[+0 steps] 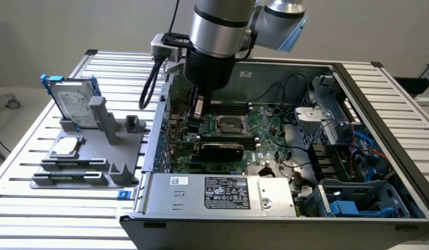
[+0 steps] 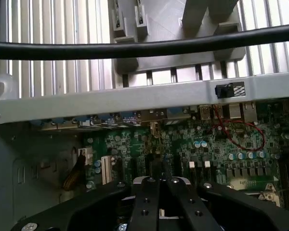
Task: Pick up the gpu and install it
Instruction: 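Press down on the gpu until it lock into place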
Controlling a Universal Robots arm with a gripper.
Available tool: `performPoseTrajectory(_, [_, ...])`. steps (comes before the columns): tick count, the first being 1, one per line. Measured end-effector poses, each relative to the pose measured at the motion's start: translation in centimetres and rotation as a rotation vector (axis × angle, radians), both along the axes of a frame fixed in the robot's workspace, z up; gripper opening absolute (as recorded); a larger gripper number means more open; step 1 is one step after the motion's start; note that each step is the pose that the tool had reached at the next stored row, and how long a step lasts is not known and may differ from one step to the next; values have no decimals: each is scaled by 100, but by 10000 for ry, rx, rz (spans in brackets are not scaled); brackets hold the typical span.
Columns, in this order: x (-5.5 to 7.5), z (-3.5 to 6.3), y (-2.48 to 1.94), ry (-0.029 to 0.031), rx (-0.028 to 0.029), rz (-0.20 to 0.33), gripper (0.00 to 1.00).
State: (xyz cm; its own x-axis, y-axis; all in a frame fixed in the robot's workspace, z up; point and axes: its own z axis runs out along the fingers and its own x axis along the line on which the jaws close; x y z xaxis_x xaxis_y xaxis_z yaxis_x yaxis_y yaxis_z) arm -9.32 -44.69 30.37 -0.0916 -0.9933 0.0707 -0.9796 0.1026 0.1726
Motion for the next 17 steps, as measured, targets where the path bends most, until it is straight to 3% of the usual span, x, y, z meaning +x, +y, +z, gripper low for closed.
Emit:
performPoseTrajectory(2, [25, 0, 0, -270, -2, 3, 11])
performPoseTrajectory(3, [34, 0, 0, -356, 0, 2, 11])
performPoseTrajectory(17, [36, 0, -1, -365, 3, 1, 11])
